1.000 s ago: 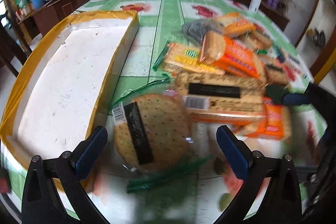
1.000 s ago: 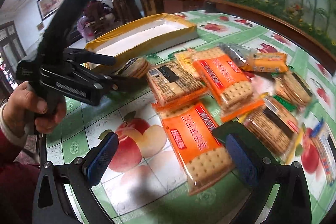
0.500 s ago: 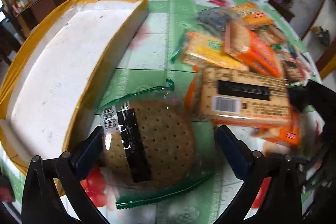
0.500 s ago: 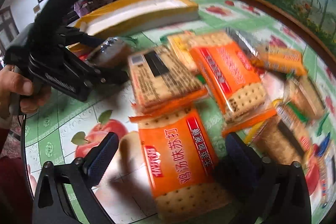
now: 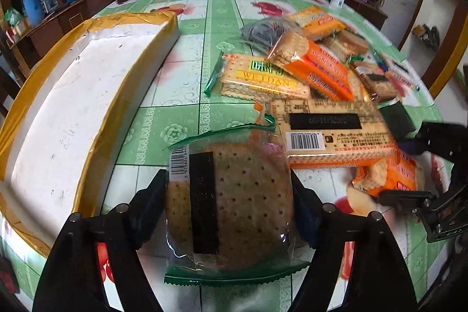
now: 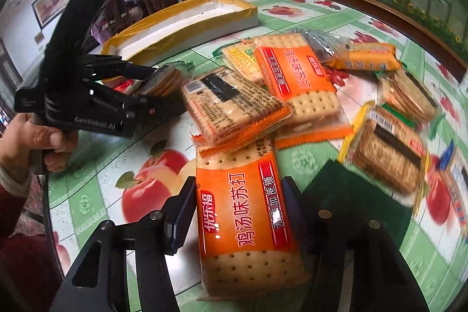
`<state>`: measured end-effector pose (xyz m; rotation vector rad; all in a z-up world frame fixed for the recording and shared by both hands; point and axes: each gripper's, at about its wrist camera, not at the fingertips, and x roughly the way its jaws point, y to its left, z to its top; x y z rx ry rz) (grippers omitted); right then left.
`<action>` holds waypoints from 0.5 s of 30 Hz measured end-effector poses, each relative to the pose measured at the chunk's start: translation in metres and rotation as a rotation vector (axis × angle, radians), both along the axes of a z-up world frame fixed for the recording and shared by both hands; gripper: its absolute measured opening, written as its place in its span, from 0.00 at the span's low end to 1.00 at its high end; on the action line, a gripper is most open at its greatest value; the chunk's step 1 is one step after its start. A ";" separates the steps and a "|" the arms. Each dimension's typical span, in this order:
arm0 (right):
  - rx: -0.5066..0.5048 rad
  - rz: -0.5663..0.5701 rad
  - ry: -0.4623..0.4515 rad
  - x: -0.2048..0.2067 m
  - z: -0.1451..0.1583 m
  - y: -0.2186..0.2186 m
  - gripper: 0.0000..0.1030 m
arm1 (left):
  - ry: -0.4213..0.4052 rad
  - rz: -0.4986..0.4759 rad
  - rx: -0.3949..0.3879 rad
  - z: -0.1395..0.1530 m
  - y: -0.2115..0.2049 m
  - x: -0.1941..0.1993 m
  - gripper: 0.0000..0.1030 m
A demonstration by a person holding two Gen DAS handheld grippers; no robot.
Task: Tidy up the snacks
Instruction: 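Grasp the round cracker pack with the left tool while the right tool grasps the orange cracker pack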
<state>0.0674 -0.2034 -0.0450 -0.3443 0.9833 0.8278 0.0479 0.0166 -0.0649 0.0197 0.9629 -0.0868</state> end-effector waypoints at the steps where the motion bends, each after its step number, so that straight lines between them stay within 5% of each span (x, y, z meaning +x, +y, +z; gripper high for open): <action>1: 0.015 -0.008 0.007 -0.003 0.001 -0.004 0.57 | -0.015 0.050 0.003 0.001 0.005 -0.001 0.72; 15: 0.173 -0.084 0.019 -0.044 0.029 -0.047 0.55 | -0.177 0.176 0.092 0.039 0.033 -0.032 0.72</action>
